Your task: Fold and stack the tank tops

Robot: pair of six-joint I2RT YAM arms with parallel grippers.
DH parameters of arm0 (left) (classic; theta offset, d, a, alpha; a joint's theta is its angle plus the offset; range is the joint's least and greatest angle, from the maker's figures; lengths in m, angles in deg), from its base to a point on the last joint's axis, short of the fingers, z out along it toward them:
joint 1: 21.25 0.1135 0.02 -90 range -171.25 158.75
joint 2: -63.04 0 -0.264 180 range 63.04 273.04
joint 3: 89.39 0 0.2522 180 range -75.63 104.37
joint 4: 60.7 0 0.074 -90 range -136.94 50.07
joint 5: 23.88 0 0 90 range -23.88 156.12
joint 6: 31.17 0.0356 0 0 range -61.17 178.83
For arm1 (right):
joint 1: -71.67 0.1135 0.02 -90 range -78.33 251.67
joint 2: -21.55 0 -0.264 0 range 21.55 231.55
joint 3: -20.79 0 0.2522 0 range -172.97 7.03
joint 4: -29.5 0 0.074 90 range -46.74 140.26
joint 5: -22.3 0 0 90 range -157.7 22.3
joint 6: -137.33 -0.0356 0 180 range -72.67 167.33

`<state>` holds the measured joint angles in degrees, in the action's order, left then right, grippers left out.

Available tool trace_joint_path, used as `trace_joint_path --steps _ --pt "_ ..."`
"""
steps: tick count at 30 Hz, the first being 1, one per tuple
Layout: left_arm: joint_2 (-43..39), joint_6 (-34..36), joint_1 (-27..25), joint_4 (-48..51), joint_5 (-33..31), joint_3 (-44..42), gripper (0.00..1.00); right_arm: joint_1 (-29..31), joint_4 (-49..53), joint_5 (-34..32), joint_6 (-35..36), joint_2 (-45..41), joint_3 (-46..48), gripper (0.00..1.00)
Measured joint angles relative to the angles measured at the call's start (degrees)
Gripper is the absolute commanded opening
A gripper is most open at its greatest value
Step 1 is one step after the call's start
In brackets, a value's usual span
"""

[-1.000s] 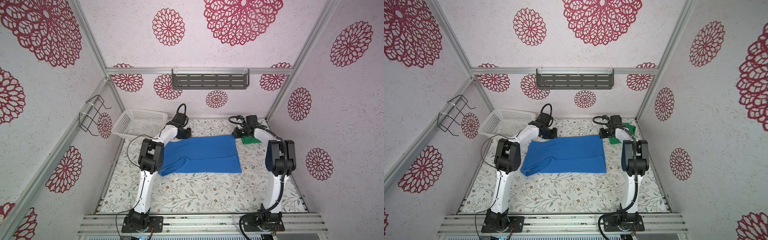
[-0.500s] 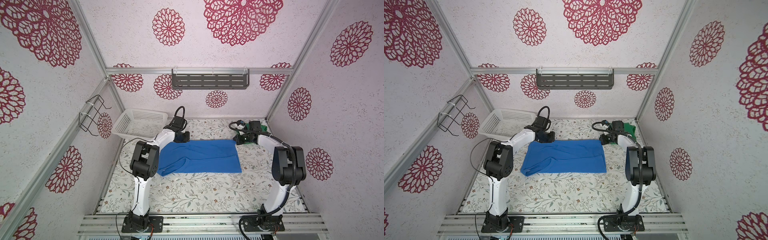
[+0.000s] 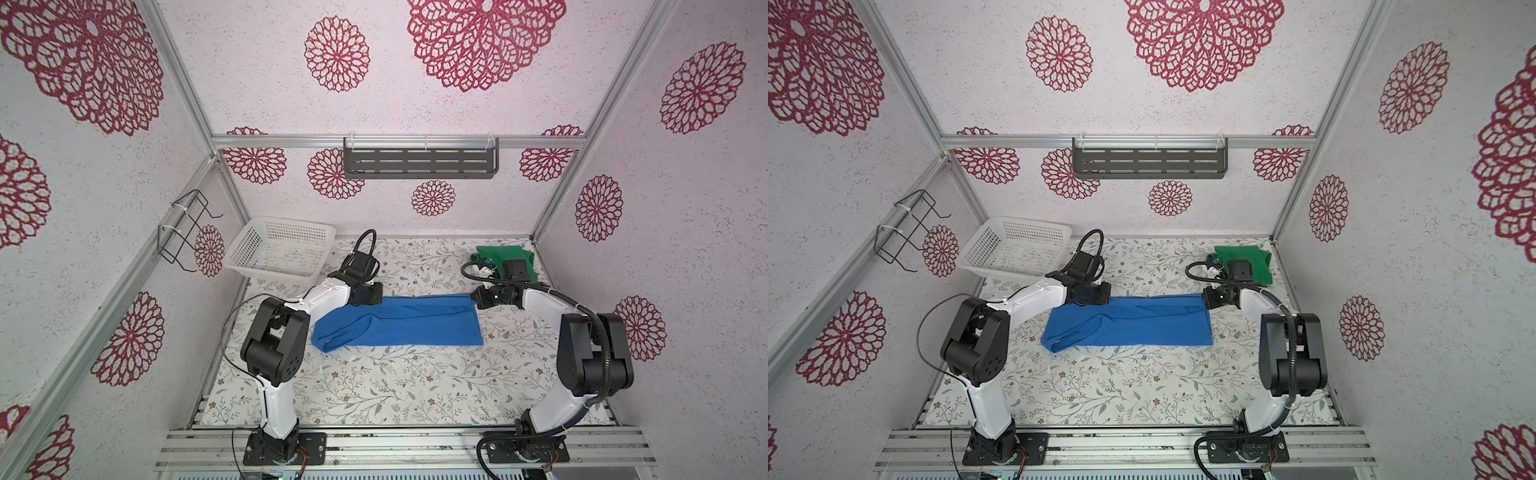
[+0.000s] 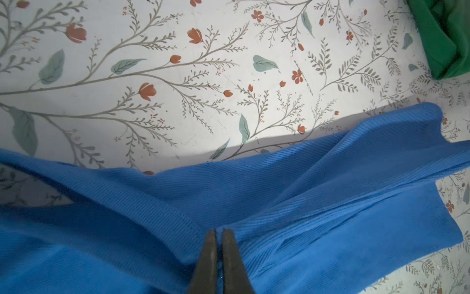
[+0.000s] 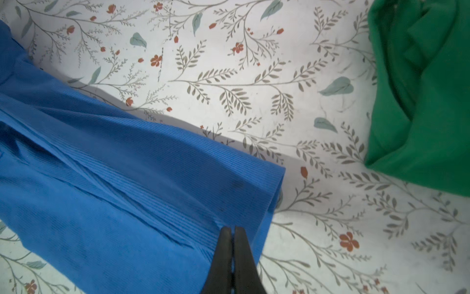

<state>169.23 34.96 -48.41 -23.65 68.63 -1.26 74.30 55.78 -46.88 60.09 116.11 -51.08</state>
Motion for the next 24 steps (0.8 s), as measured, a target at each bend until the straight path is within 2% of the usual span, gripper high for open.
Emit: trace_joint_path --steps 11,12,13,14,15,16,18,20,24 --pt "-7.3 -3.7 -2.2 -4.2 -3.1 -10.6 0.00 0.2 -1.6 -1.7 -2.0 -4.6 6.4 0.00" --pt "-8.0 -4.2 -2.6 -4.5 -3.4 -11.8 0.00 0.2 -1.6 -1.9 -2.4 -5.2 7.5 0.03" --pt "-8.7 -4.8 -3.0 -4.8 -3.6 -13.0 0.05 0.3 -1.6 -2.3 -3.0 -6.2 8.6 0.07" --pt "-9.5 -5.3 -3.3 -5.3 -3.9 -14.3 0.17 0.3 -1.5 -2.5 -3.6 -7.1 9.6 0.14" --pt "-10.4 -6.0 -3.7 -5.7 -4.2 -15.6 0.34 0.4 -1.3 -2.7 -4.5 -8.3 10.7 0.26" --pt "-11.2 -6.6 -4.0 -6.0 -4.4 -16.8 0.46 0.4 -1.0 -3.0 -5.6 -9.4 11.6 0.35" --pt "-13.1 -8.3 -4.6 -6.3 -4.6 -19.0 0.60 0.4 -0.4 -3.3 -7.5 -11.3 12.9 0.41" --pt "-14.6 -9.1 -4.7 -5.9 -5.0 -20.1 0.65 0.4 0.7 -3.9 -9.6 -13.1 13.8 0.46" --pt "-17.7 -10.2 -4.3 -4.9 -6.9 -19.4 0.66 0.4 3.7 -6.1 -13.8 -15.8 13.6 0.47"
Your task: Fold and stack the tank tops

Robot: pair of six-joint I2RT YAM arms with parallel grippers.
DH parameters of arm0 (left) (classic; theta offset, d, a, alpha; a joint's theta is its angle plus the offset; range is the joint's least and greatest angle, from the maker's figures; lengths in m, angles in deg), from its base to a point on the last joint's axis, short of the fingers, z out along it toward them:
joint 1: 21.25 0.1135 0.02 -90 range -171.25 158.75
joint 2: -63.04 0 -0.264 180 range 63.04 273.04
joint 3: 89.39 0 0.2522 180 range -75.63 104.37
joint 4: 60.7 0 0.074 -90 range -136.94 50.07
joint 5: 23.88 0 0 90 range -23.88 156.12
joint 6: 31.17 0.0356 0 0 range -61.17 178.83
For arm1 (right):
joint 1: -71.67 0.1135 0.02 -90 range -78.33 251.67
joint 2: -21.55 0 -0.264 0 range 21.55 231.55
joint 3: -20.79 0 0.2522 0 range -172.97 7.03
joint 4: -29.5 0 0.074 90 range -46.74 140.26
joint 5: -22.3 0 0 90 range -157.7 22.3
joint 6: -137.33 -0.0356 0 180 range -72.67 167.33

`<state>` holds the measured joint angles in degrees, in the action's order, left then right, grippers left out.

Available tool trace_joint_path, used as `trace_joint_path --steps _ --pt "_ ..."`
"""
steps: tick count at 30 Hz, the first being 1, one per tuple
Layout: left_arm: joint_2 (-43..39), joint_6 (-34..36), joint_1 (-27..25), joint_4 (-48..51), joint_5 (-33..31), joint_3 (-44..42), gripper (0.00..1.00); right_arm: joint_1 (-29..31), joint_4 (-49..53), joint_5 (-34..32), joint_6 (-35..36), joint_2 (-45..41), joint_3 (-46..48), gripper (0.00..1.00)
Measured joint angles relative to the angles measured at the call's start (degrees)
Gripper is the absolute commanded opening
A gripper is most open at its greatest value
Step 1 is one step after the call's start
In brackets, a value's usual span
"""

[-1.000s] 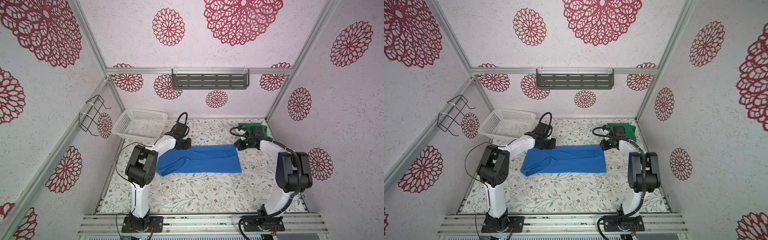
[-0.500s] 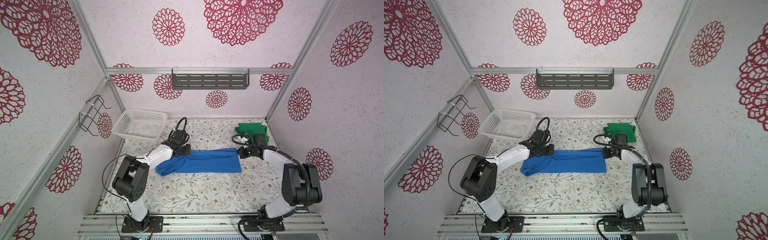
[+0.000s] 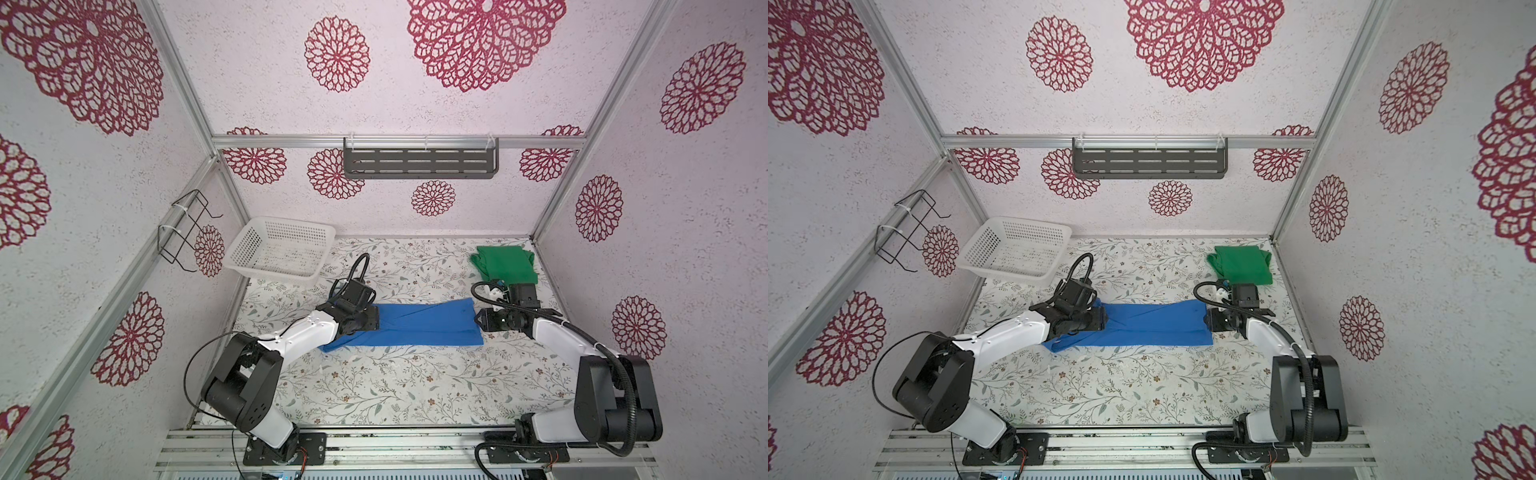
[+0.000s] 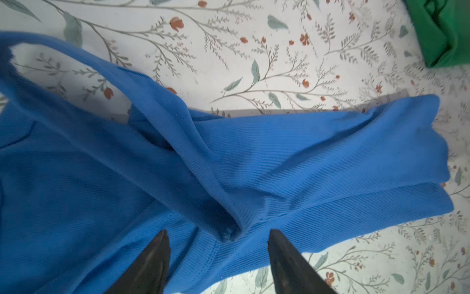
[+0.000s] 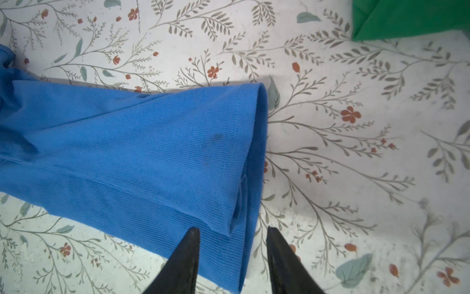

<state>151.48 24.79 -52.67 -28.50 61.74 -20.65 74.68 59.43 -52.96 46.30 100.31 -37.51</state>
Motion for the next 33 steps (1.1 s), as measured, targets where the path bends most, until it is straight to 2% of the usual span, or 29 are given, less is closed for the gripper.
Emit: trace_joint_path --steps 3,7,13,21,25,31,33 --pt "-0.6 -0.9 1.8 0.5 -0.9 2.5 0.65 0.1 0.8 -1.1 -3.9 -0.4 -1.2 0.50" --pt "-0.2 -2.6 7.3 0.0 -1.1 4.0 0.62 1.5 -1.6 -1.0 -11.2 -0.1 -1.0 0.50" --pt "5.5 -4.4 14.0 -0.8 -0.4 6.2 0.62 3.9 -8.5 -0.4 -19.5 4.4 1.0 0.50" --pt "14.5 -5.3 17.0 -2.6 0.3 12.1 0.74 3.9 -9.2 0.3 -21.1 5.1 2.3 0.50" --pt "18.7 -5.3 17.1 -2.7 0.8 15.1 0.73 3.9 -8.9 0.3 -21.0 4.3 2.4 0.50" --pt "22.3 -5.6 17.4 -2.2 1.9 16.8 0.46 3.9 -8.7 0.2 -20.6 3.5 2.4 0.50" --pt "22.5 -5.6 17.4 -2.0 2.3 16.9 0.32 3.9 -8.5 0.2 -20.5 3.5 2.4 0.50"
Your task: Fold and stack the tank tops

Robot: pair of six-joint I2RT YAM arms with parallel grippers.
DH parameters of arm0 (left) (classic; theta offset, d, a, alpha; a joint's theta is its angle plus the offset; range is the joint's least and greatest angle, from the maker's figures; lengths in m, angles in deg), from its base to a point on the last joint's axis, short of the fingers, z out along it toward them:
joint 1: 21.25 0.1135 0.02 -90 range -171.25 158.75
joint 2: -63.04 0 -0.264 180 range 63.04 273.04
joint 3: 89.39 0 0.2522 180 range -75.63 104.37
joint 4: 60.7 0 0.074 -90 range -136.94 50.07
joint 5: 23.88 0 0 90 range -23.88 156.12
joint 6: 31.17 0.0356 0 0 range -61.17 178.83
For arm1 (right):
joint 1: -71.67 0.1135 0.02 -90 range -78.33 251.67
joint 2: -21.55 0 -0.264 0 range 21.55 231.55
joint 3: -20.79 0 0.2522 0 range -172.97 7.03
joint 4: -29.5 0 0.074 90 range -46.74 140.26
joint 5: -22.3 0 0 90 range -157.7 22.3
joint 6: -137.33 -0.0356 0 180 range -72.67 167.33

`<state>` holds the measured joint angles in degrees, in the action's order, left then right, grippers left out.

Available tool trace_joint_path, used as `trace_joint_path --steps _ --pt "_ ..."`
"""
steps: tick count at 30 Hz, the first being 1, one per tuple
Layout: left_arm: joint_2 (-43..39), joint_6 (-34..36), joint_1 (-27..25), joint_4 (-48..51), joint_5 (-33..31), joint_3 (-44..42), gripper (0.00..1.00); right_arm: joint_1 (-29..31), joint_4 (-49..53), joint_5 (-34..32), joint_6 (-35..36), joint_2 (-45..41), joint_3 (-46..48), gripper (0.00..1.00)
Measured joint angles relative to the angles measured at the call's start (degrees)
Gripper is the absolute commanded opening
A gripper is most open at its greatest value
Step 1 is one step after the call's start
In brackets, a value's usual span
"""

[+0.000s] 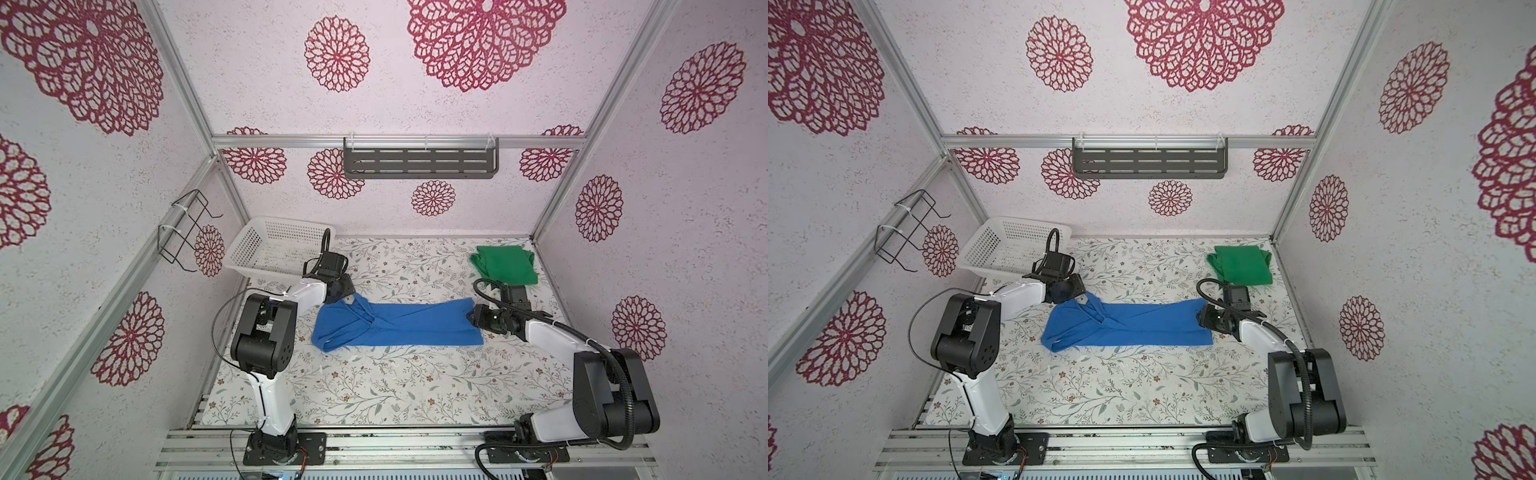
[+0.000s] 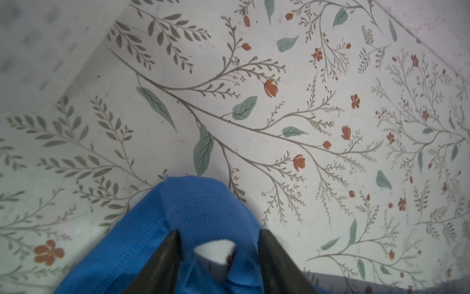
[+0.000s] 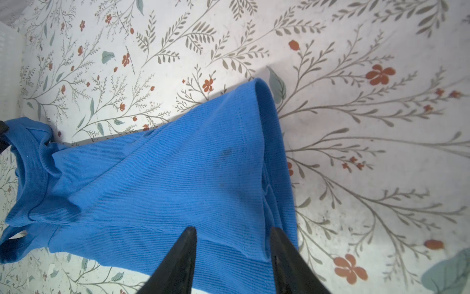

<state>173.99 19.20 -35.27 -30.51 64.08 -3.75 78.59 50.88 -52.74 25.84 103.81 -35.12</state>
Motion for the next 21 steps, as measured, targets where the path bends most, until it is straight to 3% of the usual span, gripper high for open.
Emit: trace_joint_path --steps 5,7,13,21 --pt "0.0 0.2 0.2 0.5 0.5 0.1 0.05 0.0 0.0 -0.2 0.0 0.0 0.0 0.50" --pt "0.0 0.2 0.3 0.7 0.5 0.0 0.00 0.0 0.0 -0.3 0.0 0.0 0.0 0.50" --pt "-3.3 0.3 0.5 0.8 -0.3 -3.3 0.00 0.0 0.2 -0.4 0.9 0.0 0.0 0.50" --pt "-17.6 -0.7 0.6 -2.3 -3.5 -15.3 0.00 0.0 0.2 -0.8 0.9 0.0 0.0 0.51"
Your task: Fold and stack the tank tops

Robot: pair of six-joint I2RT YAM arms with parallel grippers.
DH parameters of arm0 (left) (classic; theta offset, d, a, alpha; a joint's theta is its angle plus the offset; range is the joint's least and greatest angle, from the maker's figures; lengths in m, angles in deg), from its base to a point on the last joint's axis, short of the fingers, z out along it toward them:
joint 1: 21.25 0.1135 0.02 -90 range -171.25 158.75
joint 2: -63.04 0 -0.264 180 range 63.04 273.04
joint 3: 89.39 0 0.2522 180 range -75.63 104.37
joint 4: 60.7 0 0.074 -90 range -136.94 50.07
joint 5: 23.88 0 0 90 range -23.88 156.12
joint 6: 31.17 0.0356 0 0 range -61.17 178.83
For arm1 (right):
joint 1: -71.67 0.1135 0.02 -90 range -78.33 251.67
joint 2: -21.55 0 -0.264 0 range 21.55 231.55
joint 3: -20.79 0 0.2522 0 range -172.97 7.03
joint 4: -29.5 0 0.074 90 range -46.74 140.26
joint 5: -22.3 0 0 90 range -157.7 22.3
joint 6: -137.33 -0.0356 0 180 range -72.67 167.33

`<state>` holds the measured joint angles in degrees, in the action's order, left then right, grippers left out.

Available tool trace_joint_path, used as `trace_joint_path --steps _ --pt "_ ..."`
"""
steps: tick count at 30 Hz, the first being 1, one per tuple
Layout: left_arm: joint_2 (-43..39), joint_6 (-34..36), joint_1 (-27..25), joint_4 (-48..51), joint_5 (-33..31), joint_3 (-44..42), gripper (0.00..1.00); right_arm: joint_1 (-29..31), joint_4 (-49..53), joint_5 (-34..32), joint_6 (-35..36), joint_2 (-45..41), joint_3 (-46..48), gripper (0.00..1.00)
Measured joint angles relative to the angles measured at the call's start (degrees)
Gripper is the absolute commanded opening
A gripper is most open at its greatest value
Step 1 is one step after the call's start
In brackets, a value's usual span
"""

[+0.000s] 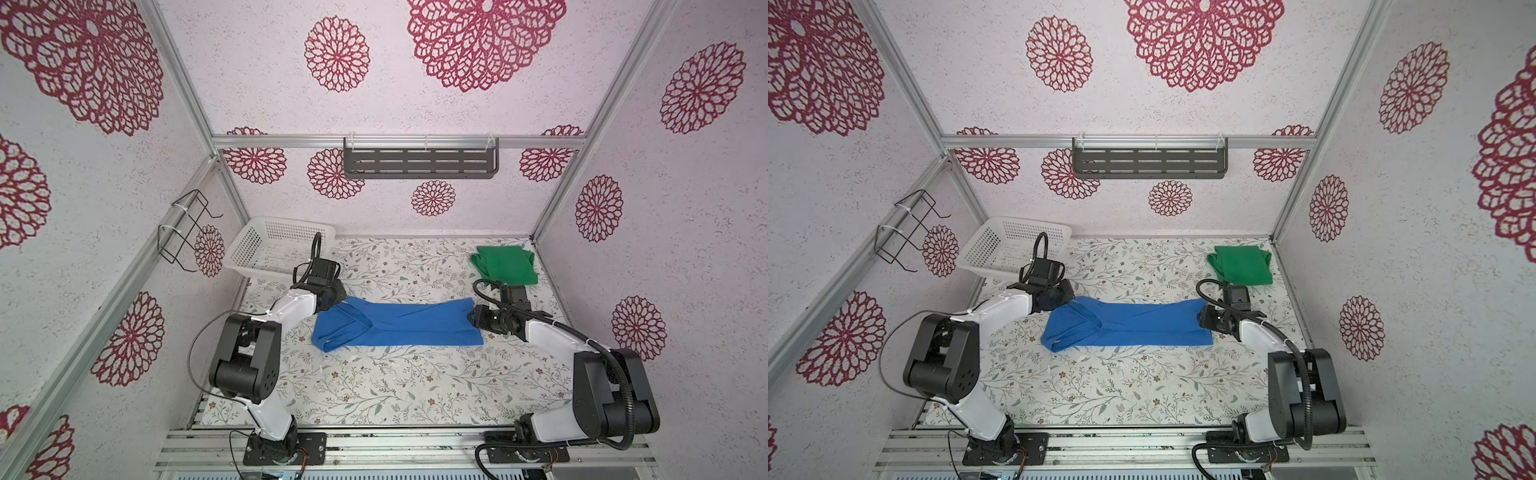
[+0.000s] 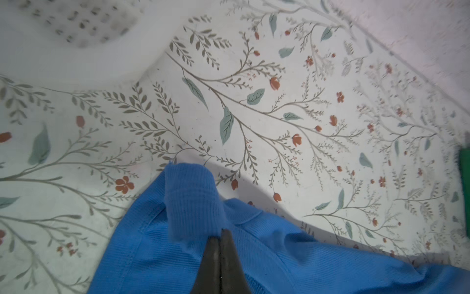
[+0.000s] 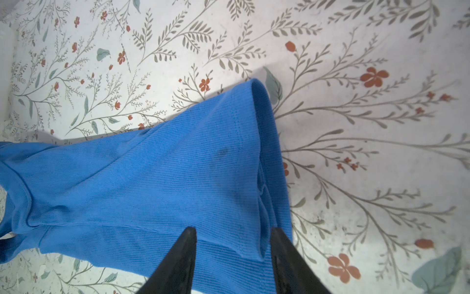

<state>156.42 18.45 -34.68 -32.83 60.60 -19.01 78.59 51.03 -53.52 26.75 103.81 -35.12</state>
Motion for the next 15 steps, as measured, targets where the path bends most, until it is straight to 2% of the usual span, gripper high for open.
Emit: trace_joint_path --steps 4,6,7,11,13,15 --pt "-2.1 -1.2 0.5 -2.4 -1.1 -6.3 0.01 0.0 -0.1 0.1 0.0 0.0 0.0 0.51" --pt "-0.5 -1.5 1.1 -2.6 -1.0 -7.0 0.09 0.0 -0.2 0.2 0.0 0.2 0.0 0.52" --pt "0.4 -1.5 1.3 -2.9 -1.0 -7.0 0.15 0.0 -0.2 0.2 0.0 0.2 0.0 0.52" --pt "2.6 -1.2 2.1 -3.1 -1.2 -6.7 0.54 0.0 0.0 0.6 0.0 0.2 0.0 0.54" --pt "2.3 -0.9 2.6 -3.0 -1.4 -6.7 0.71 0.1 0.3 0.7 0.1 0.0 0.0 0.54" --pt "1.3 -0.3 3.0 -2.5 -1.7 -6.7 0.78 0.2 0.9 1.0 0.2 -0.3 0.0 0.56"
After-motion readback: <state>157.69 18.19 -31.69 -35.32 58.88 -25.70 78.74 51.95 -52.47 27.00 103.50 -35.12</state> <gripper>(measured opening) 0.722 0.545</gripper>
